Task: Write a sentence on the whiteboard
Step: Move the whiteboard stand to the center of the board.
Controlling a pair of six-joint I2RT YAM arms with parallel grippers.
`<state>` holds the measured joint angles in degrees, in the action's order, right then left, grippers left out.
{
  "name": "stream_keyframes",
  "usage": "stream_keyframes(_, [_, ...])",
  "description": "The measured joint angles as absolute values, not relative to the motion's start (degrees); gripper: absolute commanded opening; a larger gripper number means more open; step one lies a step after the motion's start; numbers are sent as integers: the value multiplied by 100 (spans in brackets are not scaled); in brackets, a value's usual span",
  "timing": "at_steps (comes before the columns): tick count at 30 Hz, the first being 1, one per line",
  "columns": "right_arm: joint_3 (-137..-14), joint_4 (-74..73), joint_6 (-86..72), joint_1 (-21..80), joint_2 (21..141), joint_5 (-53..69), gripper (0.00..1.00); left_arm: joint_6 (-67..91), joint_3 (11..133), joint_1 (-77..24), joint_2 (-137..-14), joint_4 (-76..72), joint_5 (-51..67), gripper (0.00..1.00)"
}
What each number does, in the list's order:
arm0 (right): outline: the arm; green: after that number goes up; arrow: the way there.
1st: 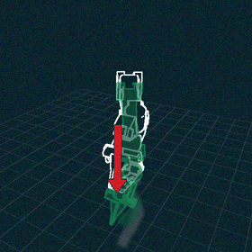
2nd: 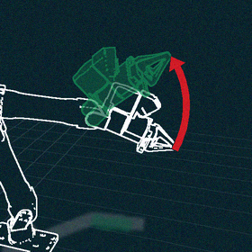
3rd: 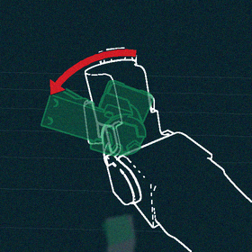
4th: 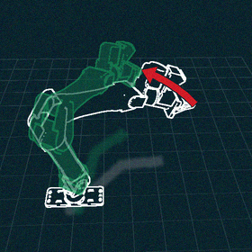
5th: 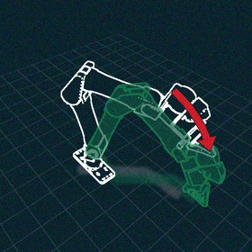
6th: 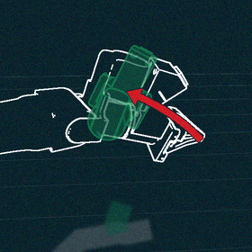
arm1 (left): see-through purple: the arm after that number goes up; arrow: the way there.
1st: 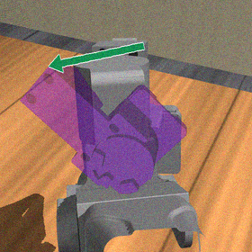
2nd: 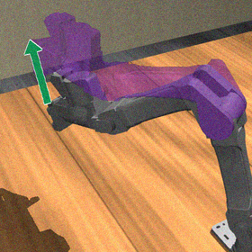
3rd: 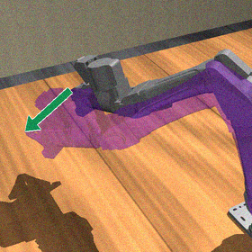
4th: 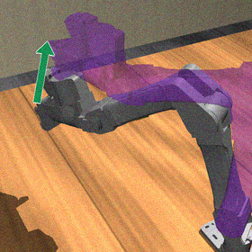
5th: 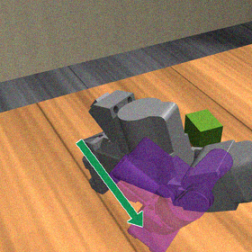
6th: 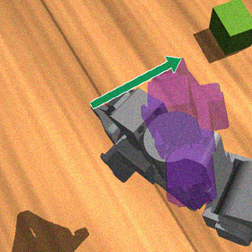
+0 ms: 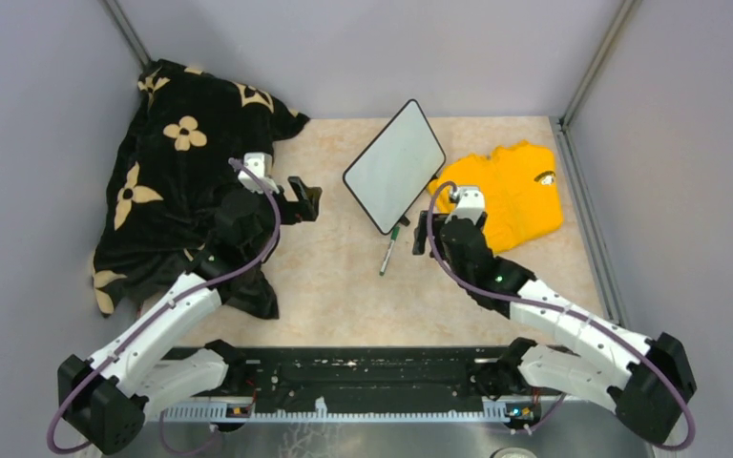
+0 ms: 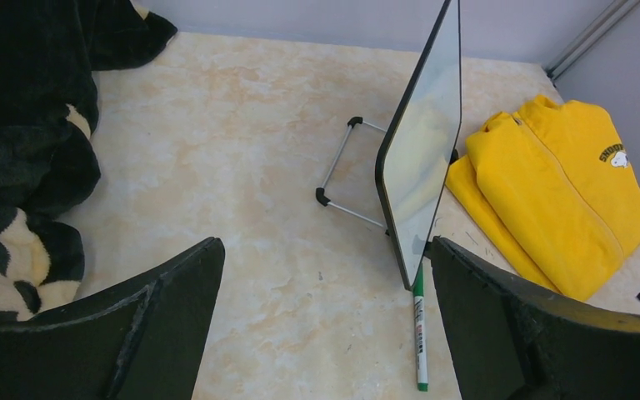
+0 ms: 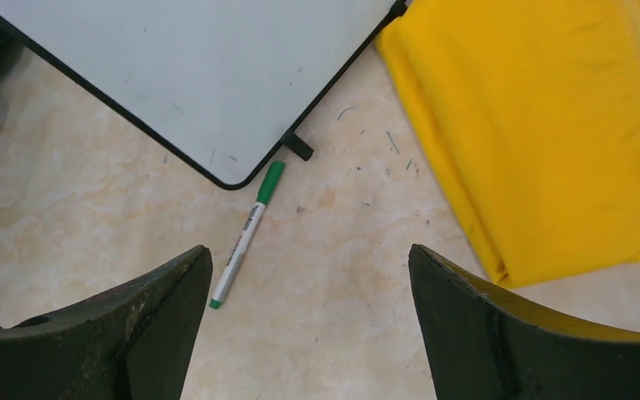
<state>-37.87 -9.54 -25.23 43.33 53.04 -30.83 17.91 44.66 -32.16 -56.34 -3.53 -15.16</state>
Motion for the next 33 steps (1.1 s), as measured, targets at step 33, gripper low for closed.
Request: stream_keyframes(33, [-3948, 2169, -1402, 3170, 9255, -923, 56, 1793, 4403, -3216, -5426, -484, -1190, 99])
